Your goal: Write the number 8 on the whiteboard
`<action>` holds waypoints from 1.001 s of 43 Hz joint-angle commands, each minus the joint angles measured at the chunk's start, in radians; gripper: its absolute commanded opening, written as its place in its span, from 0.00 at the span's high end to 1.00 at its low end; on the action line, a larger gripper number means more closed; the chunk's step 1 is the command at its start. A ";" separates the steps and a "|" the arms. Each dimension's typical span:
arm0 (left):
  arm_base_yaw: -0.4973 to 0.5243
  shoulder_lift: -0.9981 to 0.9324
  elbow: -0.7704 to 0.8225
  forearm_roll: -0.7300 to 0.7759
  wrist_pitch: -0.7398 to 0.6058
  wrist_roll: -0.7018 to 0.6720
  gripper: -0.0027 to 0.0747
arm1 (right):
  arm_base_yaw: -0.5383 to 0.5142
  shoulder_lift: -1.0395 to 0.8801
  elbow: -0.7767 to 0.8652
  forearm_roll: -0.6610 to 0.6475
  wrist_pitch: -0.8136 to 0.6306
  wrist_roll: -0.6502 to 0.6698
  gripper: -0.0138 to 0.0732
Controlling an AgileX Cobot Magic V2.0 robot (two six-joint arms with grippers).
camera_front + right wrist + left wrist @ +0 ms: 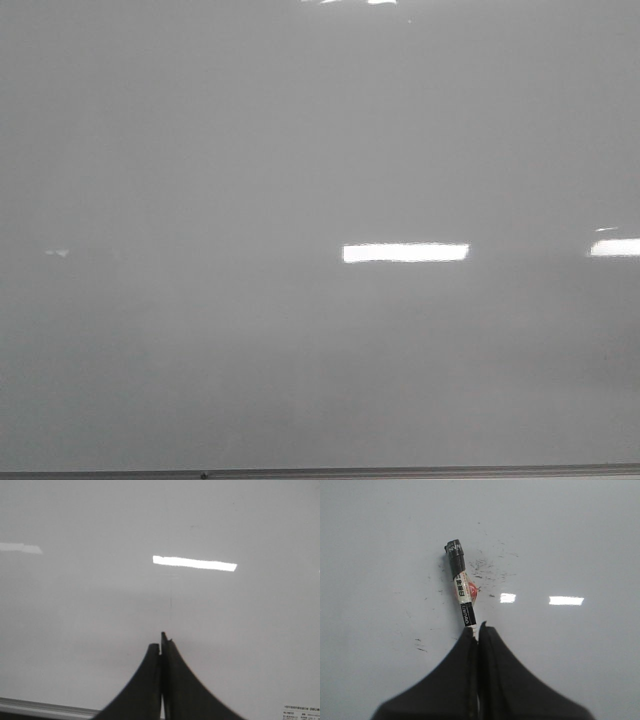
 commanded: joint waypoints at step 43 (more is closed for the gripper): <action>-0.004 0.386 -0.367 -0.122 0.041 0.075 0.99 | 0.002 0.394 -0.389 0.099 0.028 -0.002 0.91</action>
